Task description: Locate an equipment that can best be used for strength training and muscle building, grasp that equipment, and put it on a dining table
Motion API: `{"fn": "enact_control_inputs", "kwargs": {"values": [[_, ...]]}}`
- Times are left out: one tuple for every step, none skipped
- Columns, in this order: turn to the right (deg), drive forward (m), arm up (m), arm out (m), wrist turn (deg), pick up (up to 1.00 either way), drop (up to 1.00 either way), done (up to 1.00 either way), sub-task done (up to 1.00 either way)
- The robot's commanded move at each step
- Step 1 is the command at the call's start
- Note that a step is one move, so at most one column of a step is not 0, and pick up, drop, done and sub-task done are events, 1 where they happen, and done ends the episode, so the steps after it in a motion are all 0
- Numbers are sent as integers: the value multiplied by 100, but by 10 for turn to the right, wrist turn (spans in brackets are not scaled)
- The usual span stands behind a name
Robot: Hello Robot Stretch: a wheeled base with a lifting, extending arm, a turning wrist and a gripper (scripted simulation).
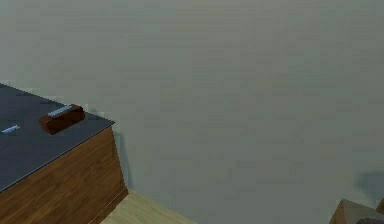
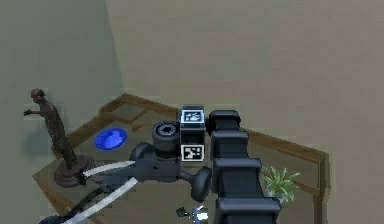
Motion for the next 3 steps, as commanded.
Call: {"fn": "enact_control_inputs", "kwargs": {"values": [[0,0,0,0,450,0,0,0,0],[0,0,0,0,450,0,0,0,0],[0,0,0,0,180,0,0,0,0]]}}
